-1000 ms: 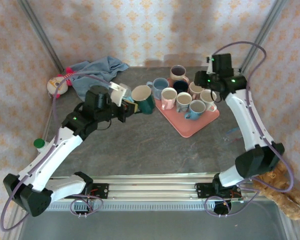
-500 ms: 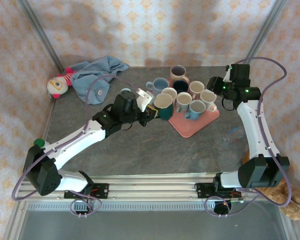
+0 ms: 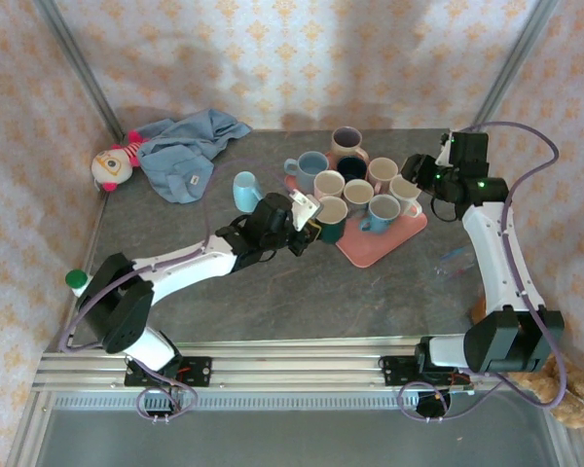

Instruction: Turn the mug right side up

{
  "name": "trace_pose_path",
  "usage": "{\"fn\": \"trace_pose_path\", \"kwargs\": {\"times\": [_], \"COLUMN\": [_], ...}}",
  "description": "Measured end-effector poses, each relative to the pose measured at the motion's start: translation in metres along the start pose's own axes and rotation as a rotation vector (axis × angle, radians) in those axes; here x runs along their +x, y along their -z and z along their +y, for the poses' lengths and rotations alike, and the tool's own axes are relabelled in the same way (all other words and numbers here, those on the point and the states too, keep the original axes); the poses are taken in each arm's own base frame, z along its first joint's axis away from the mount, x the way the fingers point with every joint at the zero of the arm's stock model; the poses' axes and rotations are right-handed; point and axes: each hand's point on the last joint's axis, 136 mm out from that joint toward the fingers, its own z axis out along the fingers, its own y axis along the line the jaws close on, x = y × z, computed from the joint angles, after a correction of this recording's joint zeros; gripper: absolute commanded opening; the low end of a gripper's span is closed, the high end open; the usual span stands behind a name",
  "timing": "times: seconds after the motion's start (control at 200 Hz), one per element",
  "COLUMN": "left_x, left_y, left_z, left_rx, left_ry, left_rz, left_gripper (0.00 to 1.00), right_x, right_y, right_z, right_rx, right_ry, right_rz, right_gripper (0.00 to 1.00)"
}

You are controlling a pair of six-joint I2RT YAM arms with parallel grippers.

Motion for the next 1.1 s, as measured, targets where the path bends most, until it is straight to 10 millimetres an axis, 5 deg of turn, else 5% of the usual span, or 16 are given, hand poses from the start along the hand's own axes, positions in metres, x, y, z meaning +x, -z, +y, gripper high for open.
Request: {"fn": "trace_pose_path", "kwargs": {"times": [0.29,0.646,1.096], "left_x": [0.014,0.003,0.011], "left_y": [-0.033,-0.048,-0.078], "left_z": [0.008,-0.003,0.006], "left_rx": [-0.028,-0.006,-0.044], "left_ry": [0.001,-0.031,-0.042], "left_rz": [0.012,-0.026,0.0], "left_gripper": [0.0,0.0,0.0], "right_x": [0.008,0.015,0.016], "right_y": [-0.004,-0.003,0.001], "right_z": [0.006,0.005,0.01], "right_rx": [-0.036,-0.037,-0.061], "right_ry": [-0.044,-0.051,-0.058], "right_rz": [0.055,0.085,0.091], "right_gripper": [0.54,0.55,0.56]}}
